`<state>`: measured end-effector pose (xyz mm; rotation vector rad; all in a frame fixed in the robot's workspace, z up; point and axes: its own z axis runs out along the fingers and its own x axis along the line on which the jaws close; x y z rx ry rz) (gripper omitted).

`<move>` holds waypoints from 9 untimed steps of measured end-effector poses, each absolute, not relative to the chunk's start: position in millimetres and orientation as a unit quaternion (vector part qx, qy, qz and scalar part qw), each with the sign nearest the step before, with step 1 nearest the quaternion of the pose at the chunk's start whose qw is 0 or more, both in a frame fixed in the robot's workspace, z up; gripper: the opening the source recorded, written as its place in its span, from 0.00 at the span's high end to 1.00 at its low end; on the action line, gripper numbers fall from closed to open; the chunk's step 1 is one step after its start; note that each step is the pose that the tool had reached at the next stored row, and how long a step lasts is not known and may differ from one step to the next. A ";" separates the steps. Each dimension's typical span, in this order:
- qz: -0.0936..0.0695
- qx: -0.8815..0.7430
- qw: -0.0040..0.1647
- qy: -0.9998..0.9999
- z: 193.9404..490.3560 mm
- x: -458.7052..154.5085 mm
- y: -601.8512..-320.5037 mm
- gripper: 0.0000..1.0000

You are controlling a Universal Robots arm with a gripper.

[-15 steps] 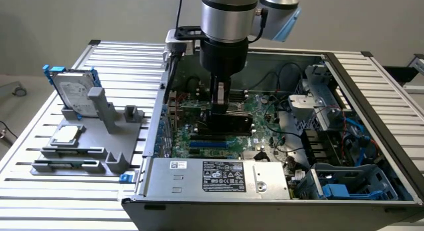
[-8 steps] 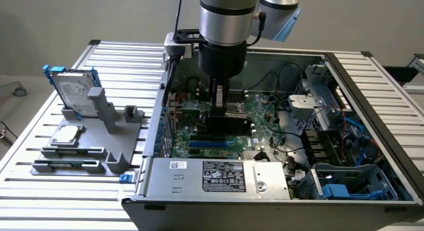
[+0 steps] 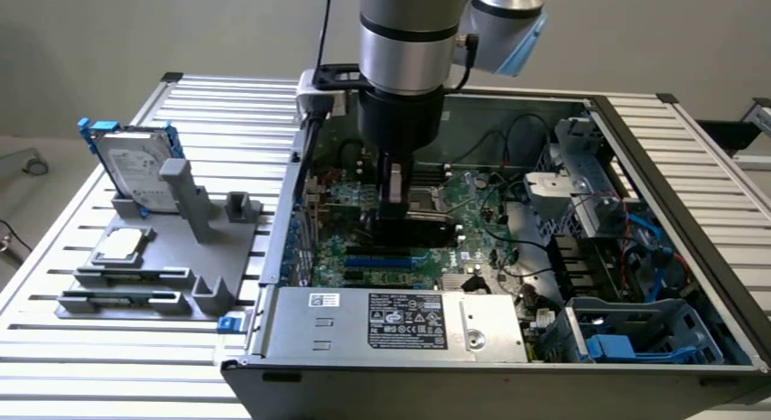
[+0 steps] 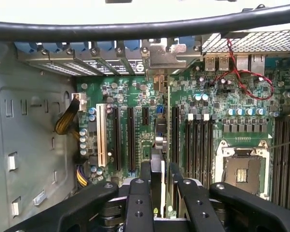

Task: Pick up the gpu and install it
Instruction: 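Insert the gpu into the slot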

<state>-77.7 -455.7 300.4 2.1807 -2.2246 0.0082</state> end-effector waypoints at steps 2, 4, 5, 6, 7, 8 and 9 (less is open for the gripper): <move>0.003 0.702 0.013 -0.712 298.5 -78.8 -455.7 0.74; 0.003 0.703 0.013 -0.711 296.8 -79.2 -455.7 0.74; 0.003 0.704 0.013 -0.710 295.9 -79.6 -455.7 0.74; 0.003 0.704 0.013 -0.710 295.8 -79.7 -455.7 0.74; 0.003 0.704 0.013 -0.710 295.8 -79.7 -455.7 0.74; 0.003 0.704 0.013 -0.710 295.8 -79.7 -455.7 0.74; 0.003 0.704 0.013 -0.710 295.1 -79.8 -455.7 0.74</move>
